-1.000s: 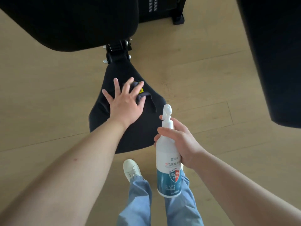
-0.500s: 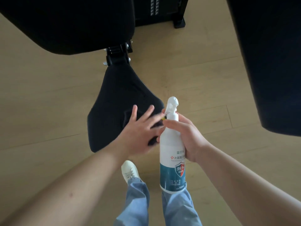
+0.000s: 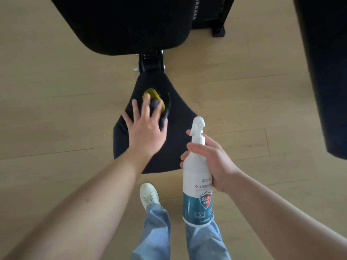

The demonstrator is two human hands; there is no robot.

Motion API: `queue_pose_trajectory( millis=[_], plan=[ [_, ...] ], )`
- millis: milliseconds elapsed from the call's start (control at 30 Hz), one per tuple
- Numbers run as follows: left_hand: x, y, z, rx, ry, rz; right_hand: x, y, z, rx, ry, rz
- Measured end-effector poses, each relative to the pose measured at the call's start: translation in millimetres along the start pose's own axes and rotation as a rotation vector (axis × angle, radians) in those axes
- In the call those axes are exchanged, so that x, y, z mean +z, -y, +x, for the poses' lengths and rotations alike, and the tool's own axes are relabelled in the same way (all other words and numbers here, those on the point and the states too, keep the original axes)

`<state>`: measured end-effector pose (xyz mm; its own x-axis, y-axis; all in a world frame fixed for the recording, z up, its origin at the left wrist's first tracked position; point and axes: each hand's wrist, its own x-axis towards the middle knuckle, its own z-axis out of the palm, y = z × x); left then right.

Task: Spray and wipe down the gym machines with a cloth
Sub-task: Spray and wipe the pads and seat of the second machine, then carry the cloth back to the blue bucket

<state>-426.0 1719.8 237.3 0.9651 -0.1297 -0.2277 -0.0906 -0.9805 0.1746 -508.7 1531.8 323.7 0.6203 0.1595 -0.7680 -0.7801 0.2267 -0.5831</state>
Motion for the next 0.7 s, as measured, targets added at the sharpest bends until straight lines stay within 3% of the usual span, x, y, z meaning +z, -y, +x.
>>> queue_pose_trajectory(
  millis=[133,300,500,700],
  plan=[
    [9.4,-9.8,-30.7,0.317,0.099,0.048,8.1,1.8,5.2,0.003,0.031,0.012],
    [4.9,-12.7,28.2,0.397,0.157,-0.004,9.0,7.2,20.2,0.002,0.032,-0.044],
    [-9.6,-6.5,113.8,0.226,0.147,0.012,4.3,12.0,38.2,0.010,0.014,-0.095],
    [-16.9,27.9,114.8,-0.211,0.110,-0.229,-1.5,16.5,38.7,-0.015,0.001,-0.131]
  ],
)
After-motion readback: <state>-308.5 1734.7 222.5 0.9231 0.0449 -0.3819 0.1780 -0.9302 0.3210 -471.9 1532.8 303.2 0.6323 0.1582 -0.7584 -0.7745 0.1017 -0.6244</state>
